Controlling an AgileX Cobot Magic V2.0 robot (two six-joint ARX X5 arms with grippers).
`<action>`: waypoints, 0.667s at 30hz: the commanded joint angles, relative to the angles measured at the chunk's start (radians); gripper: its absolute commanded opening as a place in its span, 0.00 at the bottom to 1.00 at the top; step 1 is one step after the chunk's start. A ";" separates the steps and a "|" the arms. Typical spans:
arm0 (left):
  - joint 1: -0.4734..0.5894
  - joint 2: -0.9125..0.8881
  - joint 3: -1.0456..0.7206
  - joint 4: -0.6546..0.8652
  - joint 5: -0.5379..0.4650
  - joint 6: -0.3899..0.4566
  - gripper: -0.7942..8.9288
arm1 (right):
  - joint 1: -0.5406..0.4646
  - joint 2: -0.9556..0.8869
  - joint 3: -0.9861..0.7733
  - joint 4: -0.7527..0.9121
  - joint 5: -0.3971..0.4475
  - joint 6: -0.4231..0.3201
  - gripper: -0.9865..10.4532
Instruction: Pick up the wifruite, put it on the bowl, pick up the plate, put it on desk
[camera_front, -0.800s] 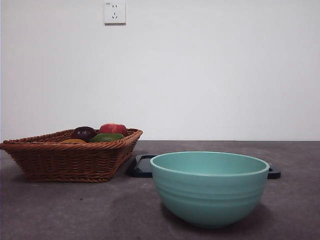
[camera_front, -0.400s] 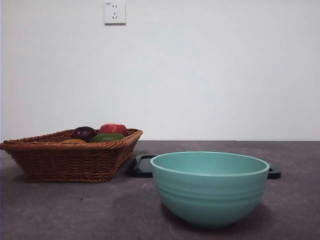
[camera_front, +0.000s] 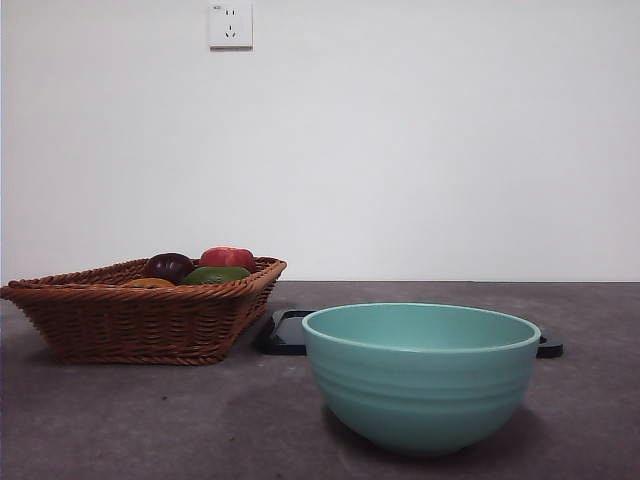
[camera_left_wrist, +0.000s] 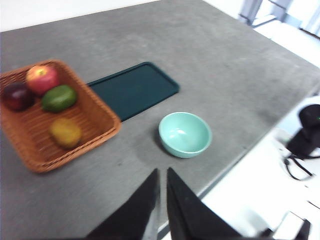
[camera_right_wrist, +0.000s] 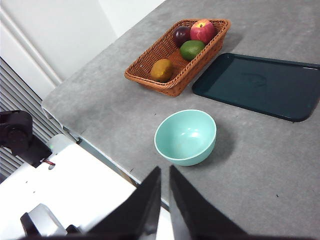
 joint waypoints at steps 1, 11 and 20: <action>0.053 0.005 -0.019 0.029 -0.046 0.011 0.10 | 0.007 -0.001 0.016 0.010 0.000 0.005 0.11; 0.255 -0.172 -0.697 0.762 -0.324 -0.021 0.10 | 0.007 -0.001 0.016 0.010 0.000 0.005 0.11; 0.354 -0.322 -1.180 1.181 -0.325 -0.086 0.10 | 0.007 -0.001 0.016 0.010 0.000 0.005 0.11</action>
